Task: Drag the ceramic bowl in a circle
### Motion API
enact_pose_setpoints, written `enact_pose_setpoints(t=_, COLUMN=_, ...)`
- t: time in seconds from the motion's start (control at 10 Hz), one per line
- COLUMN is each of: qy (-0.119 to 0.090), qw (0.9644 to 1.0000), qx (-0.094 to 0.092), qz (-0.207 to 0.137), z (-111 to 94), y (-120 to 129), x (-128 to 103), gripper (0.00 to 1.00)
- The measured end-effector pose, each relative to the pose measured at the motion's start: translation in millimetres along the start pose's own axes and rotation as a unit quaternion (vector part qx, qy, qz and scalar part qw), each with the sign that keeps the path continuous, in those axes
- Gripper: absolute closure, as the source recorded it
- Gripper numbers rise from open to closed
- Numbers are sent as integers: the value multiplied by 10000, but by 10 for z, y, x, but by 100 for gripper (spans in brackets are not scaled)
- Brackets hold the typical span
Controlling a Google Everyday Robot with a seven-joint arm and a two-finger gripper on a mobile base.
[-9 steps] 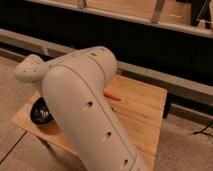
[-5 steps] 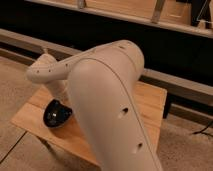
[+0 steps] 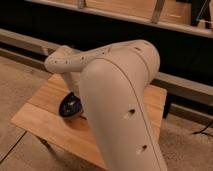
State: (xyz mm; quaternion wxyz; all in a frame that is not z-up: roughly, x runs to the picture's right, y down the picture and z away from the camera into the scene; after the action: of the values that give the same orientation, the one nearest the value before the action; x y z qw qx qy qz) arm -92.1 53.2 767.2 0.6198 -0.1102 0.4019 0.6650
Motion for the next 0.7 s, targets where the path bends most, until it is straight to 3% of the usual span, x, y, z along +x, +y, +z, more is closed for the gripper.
enact_pose_setpoints(t=0.3, qy=-6, qw=9994, qx=331, qz=-108, z=56, y=367, x=-155, gripper=100)
enact_pose_setpoints(t=0.7, qy=-80, qw=9974, qx=477, qz=-531, z=23, y=1034, x=-140, gripper=100)
